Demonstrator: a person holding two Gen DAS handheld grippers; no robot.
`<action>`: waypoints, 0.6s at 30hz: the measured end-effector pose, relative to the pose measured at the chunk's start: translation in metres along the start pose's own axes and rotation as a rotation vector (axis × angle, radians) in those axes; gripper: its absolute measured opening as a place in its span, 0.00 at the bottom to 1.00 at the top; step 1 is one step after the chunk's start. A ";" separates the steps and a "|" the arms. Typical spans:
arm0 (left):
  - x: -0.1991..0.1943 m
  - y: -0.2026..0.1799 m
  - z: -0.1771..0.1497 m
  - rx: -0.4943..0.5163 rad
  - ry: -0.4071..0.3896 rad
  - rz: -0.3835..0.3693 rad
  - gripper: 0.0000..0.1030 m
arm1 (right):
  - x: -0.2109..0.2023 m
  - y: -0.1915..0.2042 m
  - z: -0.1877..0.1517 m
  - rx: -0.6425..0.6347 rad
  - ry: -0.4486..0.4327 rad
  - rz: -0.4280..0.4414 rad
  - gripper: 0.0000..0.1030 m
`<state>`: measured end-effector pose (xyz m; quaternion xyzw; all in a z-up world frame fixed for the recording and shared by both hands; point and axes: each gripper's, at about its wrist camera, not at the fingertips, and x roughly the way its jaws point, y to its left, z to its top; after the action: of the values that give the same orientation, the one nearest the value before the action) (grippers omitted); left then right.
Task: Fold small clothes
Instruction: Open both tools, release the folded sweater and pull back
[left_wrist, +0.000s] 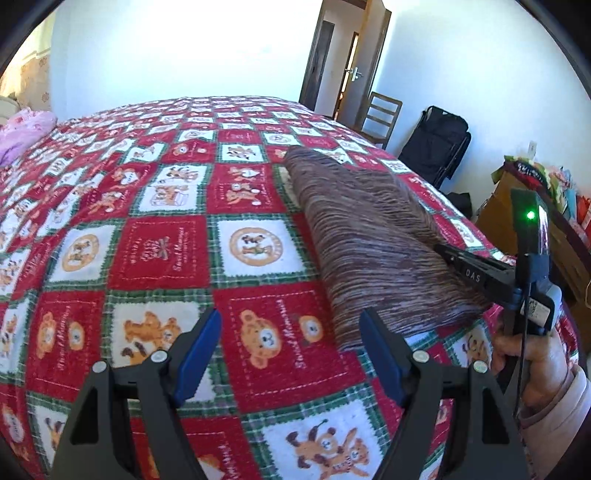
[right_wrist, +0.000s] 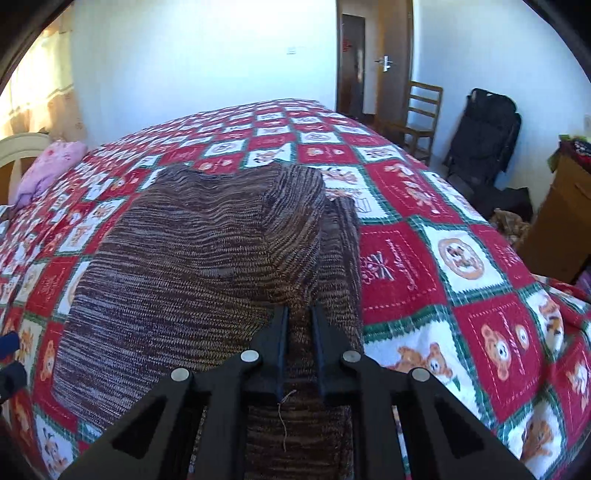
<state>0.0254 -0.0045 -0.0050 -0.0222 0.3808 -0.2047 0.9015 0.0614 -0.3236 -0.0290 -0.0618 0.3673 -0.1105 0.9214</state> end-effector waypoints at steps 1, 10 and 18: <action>-0.001 0.000 0.000 0.012 0.005 0.014 0.77 | -0.001 -0.001 -0.002 0.012 -0.004 -0.005 0.12; -0.008 0.014 -0.007 0.082 0.026 0.165 0.84 | -0.032 -0.011 -0.016 0.151 0.027 0.049 0.18; -0.005 0.018 -0.010 0.070 0.037 0.213 0.87 | -0.090 0.016 -0.046 0.133 -0.068 0.081 0.52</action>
<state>0.0219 0.0150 -0.0121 0.0539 0.3903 -0.1215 0.9110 -0.0309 -0.2876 -0.0054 0.0107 0.3296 -0.0952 0.9392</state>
